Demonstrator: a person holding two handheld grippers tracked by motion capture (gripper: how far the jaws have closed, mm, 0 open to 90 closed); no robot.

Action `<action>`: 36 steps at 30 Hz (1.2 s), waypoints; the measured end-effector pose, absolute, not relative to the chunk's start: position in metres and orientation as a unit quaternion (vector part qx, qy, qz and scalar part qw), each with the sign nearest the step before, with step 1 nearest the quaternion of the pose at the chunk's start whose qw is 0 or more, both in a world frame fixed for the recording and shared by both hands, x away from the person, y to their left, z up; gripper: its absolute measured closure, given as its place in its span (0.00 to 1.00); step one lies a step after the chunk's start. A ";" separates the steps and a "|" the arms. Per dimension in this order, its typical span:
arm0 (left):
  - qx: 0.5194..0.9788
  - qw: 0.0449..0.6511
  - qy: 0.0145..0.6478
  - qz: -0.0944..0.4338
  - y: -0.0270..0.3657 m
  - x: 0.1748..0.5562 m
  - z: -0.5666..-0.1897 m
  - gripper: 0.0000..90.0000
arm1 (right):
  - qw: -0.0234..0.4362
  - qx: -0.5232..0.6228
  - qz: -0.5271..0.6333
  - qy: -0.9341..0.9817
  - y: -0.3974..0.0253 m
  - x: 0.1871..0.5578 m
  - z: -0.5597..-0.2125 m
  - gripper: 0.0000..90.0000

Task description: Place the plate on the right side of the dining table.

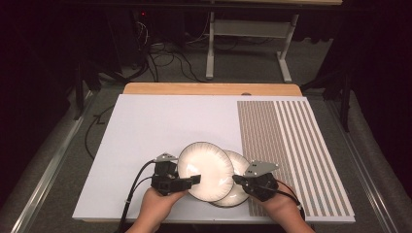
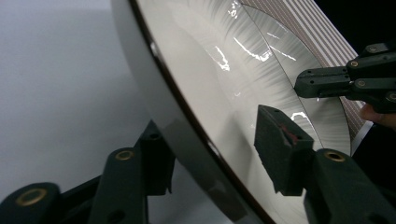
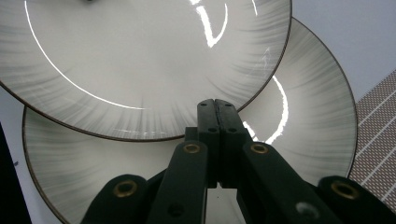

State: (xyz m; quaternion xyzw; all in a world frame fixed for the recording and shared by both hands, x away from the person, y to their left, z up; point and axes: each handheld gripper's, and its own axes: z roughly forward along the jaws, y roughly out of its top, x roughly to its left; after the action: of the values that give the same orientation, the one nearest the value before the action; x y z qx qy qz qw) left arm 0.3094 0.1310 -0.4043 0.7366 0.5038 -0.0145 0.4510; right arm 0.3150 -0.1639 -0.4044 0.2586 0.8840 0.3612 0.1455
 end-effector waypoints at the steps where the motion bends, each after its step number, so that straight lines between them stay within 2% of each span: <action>1: 0.736 0.451 0.505 -0.016 0.131 0.310 -0.404 0.57 | 0.146 0.259 0.360 0.884 -0.164 0.315 -0.404 1.00; 6: 0.732 0.455 0.508 -0.010 0.132 0.308 -0.404 0.62 | 0.148 0.260 0.362 0.883 -0.166 0.314 -0.403 1.00; 16: 0.711 0.476 0.516 -0.038 0.138 0.309 -0.408 0.67 | 0.150 0.264 0.377 0.875 -0.172 0.310 -0.397 1.00; 17: 0.709 0.480 0.516 -0.041 0.139 0.309 -0.409 0.67 | 0.153 0.261 0.385 0.872 -0.174 0.310 -0.395 0.96; 22: 0.697 0.493 0.518 -0.054 0.142 0.309 -0.410 0.70 | 0.157 0.270 0.396 0.864 -0.180 0.309 -0.391 0.91; 28: 0.689 0.510 0.511 -0.054 0.143 0.307 -0.407 0.75 | 0.162 0.281 0.414 0.850 -0.191 0.308 -0.384 0.80; 36: 0.686 0.533 0.493 -0.044 0.144 0.304 -0.403 0.78 | 0.172 0.291 0.426 0.839 -0.200 0.310 -0.379 0.73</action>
State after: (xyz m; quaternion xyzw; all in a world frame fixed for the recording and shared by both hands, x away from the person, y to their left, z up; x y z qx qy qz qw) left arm 0.3039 0.1445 -0.4030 0.6863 0.4932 -0.0439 0.5328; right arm 0.3097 -0.2000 -0.3787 0.2907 0.8393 0.4257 0.1724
